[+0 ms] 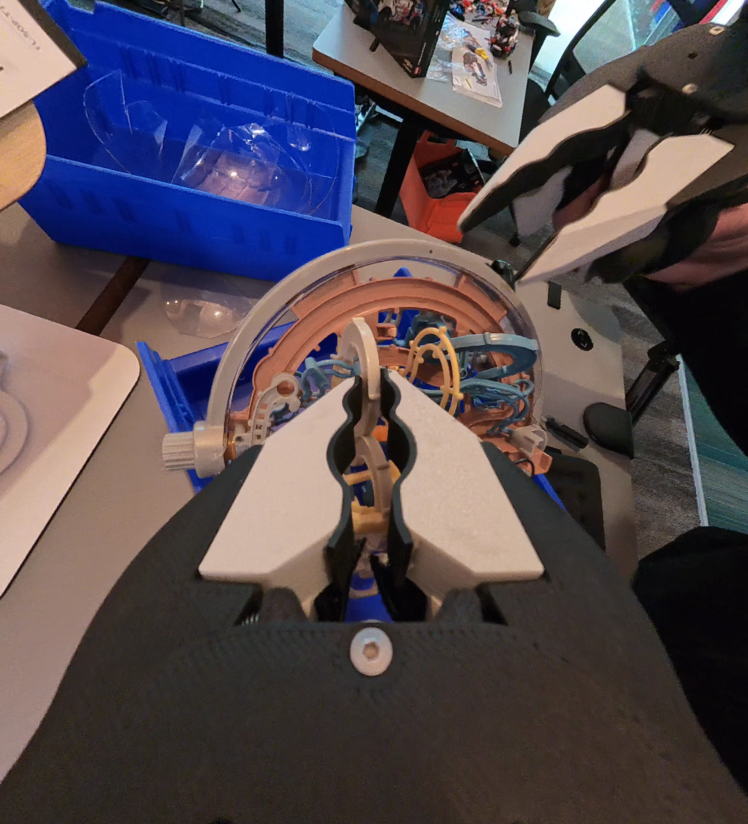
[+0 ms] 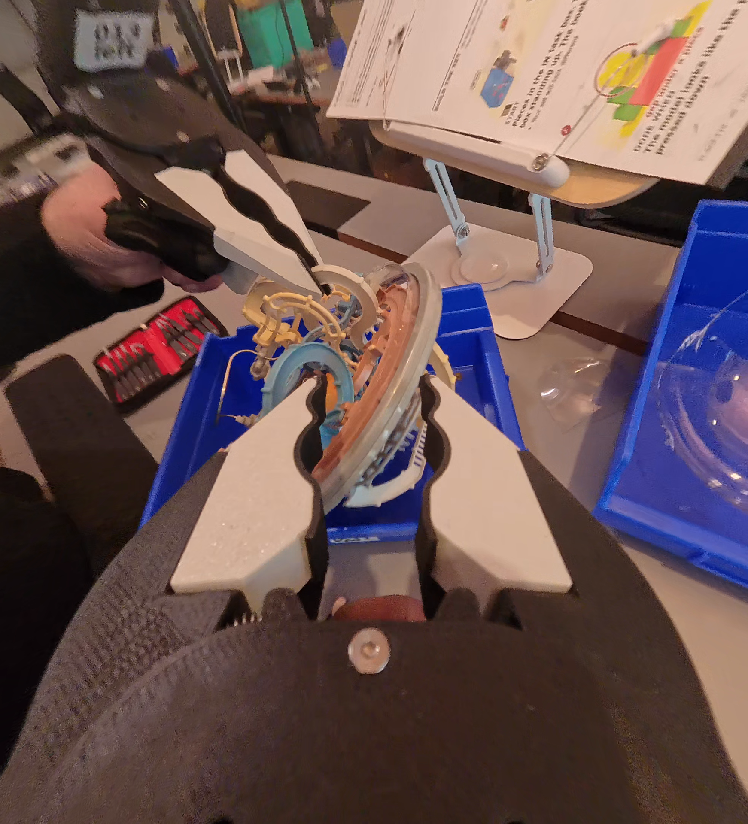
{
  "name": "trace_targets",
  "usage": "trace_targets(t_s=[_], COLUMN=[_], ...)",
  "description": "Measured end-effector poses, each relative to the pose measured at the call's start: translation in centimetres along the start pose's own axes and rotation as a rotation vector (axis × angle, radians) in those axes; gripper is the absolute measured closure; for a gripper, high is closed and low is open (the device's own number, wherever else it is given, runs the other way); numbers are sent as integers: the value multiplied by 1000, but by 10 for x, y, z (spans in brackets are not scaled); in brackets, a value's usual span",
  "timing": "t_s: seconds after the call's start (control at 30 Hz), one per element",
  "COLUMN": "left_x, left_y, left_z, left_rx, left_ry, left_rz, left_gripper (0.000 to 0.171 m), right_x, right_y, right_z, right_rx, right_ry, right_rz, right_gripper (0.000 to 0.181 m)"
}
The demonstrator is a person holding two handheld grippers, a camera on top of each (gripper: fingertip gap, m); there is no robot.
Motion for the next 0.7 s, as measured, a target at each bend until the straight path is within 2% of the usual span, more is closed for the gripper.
trace_targets(t_s=[0.1,0.2,0.27,0.47,0.7], left_x=[-6,-9,-11,-14,-24], left_y=[2,2,0,-3,-10], left_z=[3,3,2,-4,-11], left_rx=[9,25,26,9,-38], left_ry=[-41,-75,-116,-171,-256], left_rz=[22,36,63,99,199], left_gripper=[166,166,166,166,166], right_x=[-3,-15,-18,-28,-36], right_y=[-21,-34,-41,-44,-46], right_z=[7,5,2,-10,-25], right_rx=[67,109,113,18,-83], right_ry=[54,21,-16,-140,-285], right_rz=[-73,-81,-18,76,105], right_gripper=[138,143,160,163,166])
Point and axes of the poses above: each gripper's, where its closed fingertips meet, y back along the fingers, z out of its top, x = y × z across the jaws, the point moved 9 cm from there along y, back along the fingers, and after that the axes turned 9 degrees about y, right-handed, at the moved point
